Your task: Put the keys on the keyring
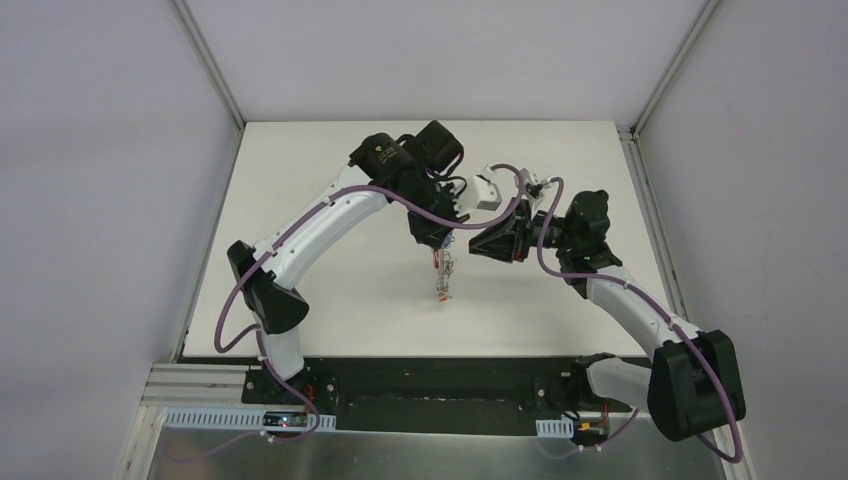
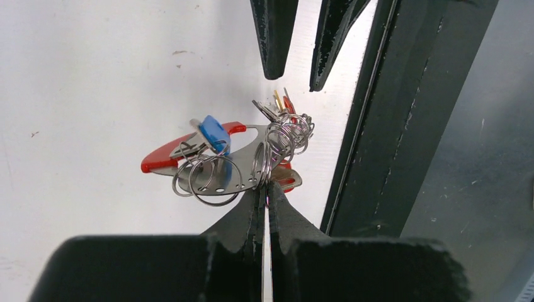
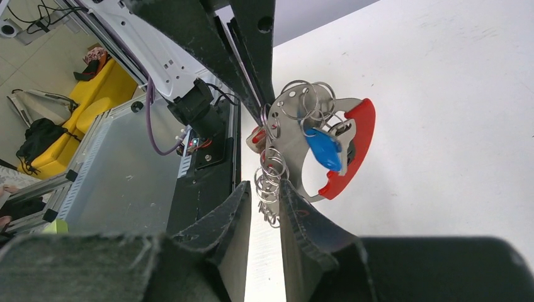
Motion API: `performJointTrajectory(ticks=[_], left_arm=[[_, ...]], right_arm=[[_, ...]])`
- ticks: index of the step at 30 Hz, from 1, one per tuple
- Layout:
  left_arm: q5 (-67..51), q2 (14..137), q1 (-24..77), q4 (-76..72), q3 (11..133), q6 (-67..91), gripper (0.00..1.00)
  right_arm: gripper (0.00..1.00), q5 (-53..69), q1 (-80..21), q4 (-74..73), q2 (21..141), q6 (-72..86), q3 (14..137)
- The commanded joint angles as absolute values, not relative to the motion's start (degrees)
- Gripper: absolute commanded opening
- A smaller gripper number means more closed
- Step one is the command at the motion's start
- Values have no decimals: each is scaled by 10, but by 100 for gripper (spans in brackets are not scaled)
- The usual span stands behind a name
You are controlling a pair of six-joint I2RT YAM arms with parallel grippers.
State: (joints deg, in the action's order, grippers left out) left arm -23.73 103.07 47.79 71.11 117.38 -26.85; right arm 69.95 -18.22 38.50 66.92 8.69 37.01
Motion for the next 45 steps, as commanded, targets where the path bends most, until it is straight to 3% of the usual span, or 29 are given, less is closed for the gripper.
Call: performJointTrajectory(ticks=[1, 9, 25, 37, 45], left_arm=[[-181, 1055, 492, 784, 1230, -277, 0], [-129, 1093, 499, 833, 1300, -258, 0], [-36, 1091, 504, 800, 1273, -304, 0], [-4, 1126, 504, 840, 1315, -305, 0], [58, 1115, 504, 852, 1280, -332, 0]], right_arm=[[25, 720, -183, 390, 655, 68, 391], [25, 727, -194, 389, 655, 60, 390], [27, 738, -203, 381, 647, 49, 392], [30, 726, -203, 277, 636, -33, 414], [30, 723, -200, 268, 639, -38, 416]])
